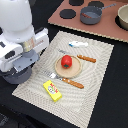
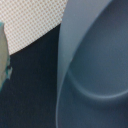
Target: Interact with the objects in diverse but meaningful ways.
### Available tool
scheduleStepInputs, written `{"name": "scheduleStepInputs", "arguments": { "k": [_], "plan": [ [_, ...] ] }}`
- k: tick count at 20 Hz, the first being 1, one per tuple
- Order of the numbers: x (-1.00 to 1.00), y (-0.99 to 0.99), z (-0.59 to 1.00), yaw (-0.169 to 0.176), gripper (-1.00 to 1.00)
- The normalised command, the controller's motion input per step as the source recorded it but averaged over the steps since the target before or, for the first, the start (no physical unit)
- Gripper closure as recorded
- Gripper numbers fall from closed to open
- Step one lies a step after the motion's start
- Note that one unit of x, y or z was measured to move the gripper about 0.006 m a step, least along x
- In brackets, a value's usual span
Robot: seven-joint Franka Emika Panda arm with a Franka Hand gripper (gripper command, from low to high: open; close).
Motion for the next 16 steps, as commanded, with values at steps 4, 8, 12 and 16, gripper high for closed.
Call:
{"name": "scheduleStepInputs", "arguments": {
  "k": [4, 8, 12, 16],
  "plan": [
    [-0.34, -0.01, -0.11, 0.000, 1.00],
    [-0.35, -0.02, -0.09, 0.000, 1.00],
    [-0.35, -0.01, -0.13, 0.000, 1.00],
    [-0.35, 0.00, -0.17, 0.000, 1.00]
  ]
}}
